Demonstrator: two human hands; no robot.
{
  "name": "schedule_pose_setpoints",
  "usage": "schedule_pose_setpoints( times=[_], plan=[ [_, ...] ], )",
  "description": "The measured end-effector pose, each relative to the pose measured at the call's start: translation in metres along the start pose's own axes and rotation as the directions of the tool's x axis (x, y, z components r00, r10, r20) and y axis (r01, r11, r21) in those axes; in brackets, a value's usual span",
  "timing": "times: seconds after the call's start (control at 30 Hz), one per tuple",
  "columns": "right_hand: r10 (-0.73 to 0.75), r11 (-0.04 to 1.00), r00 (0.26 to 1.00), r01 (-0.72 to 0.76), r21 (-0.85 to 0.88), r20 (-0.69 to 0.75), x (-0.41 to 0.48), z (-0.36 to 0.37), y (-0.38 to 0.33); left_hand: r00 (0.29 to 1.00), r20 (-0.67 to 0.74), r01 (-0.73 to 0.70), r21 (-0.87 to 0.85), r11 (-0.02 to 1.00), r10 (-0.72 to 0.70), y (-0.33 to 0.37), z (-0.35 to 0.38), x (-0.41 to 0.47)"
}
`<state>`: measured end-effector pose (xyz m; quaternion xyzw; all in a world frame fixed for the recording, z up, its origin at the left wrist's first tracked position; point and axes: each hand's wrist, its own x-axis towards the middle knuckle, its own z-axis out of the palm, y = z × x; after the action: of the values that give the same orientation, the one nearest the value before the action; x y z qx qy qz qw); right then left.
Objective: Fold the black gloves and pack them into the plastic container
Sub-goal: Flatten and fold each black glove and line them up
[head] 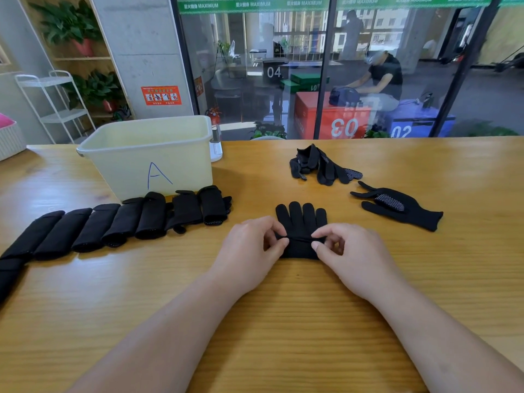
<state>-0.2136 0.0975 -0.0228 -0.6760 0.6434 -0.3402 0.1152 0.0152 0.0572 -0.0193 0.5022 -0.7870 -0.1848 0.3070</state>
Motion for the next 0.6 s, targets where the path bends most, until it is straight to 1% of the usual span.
schedule_pose_setpoints(
  times=[0.07,0.17,0.23,0.3,0.4,0.47,0.6],
  plan=[
    [-0.007,0.999,1.0,0.007,-0.039,-0.007,0.0,0.0,0.0,0.999,-0.014,-0.044,0.033,0.998,0.044,-0.002,0.002,0.001],
    [-0.027,0.999,0.999,0.026,-0.045,-0.026,-0.001,-0.002,-0.003,0.991,-0.036,-0.129,0.07,0.989,0.132,-0.003,0.002,0.002],
    [-0.099,0.991,0.994,0.095,-0.093,-0.035,-0.002,-0.002,-0.004,0.981,-0.037,-0.185,0.118,0.976,0.191,-0.003,0.002,0.004],
    [-0.169,0.968,0.985,0.163,-0.19,-0.02,-0.002,-0.001,-0.003,0.972,-0.009,-0.231,0.171,0.958,0.236,-0.002,0.004,0.005],
    [-0.189,0.941,0.982,0.186,-0.281,0.016,-0.001,-0.001,-0.002,0.965,0.015,-0.257,0.235,0.937,0.261,-0.005,0.005,0.004],
    [-0.201,0.933,0.978,0.206,-0.295,0.05,-0.001,-0.004,-0.002,0.962,0.024,-0.267,0.264,0.927,0.27,-0.005,0.002,0.001],
    [-0.217,0.924,0.966,0.251,-0.289,0.144,-0.003,-0.01,-0.003,0.96,0.106,-0.278,0.316,0.907,0.258,-0.003,-0.004,-0.002]
  ],
)
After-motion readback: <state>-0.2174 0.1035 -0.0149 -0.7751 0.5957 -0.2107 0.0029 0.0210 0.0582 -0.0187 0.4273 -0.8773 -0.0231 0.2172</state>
